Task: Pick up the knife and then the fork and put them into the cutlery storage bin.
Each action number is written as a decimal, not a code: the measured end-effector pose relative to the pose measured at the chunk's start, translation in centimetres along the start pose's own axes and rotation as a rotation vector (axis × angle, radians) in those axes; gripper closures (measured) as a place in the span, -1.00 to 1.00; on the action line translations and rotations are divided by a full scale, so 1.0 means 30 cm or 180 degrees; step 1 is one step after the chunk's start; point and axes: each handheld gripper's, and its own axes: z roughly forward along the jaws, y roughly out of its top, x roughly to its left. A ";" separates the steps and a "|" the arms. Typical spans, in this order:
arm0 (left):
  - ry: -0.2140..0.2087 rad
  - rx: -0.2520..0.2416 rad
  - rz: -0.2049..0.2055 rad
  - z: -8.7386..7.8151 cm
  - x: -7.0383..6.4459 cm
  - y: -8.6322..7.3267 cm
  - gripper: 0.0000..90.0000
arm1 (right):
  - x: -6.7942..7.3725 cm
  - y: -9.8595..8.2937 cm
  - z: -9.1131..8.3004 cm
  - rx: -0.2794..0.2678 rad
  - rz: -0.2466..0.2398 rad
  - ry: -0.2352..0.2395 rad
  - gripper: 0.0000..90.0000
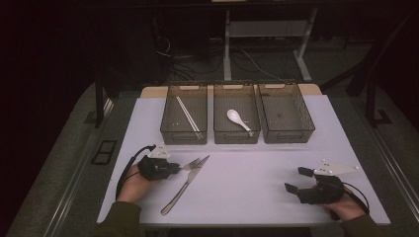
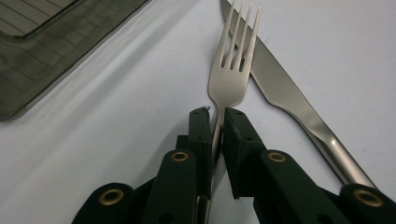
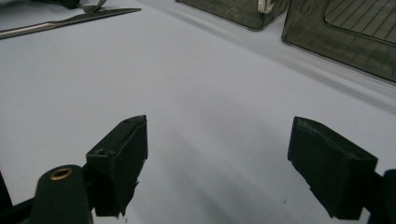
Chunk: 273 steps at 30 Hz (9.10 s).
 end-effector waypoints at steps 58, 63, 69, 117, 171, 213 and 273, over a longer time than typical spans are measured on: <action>-0.0239 -0.0855 0.0218 0.136 -0.362 0.428 0.90 | 0.091 0.305 0.123 -0.0354 0.0297 0.0936 -0.02; -0.0195 -0.0844 0.0254 0.143 -0.373 0.431 0.90 | 0.103 0.336 0.156 -0.0356 0.0313 0.0944 0.10; -0.0144 -0.0898 0.0206 0.136 -0.369 0.427 0.90 | 0.109 0.353 0.197 -0.0373 0.0379 0.0931 0.32; -0.0235 -0.1162 -0.0018 -0.024 -0.222 0.196 -0.06 | -0.012 0.363 0.060 -0.0683 0.0334 0.0547 0.95; -0.0155 -0.0945 -0.0389 -0.073 -0.191 -0.001 -1.00 | -0.504 0.572 0.047 -0.0371 0.0812 -0.0582 0.95; -0.0181 -0.0843 -0.0378 -0.064 -0.198 0.002 -1.00 | -0.391 0.496 0.018 -0.0206 0.0377 -0.0496 -0.35; -0.0072 -0.0225 -0.0102 0.054 -0.173 0.130 0.67 | -0.009 0.108 0.046 0.0077 -0.0019 0.0230 -0.39</action>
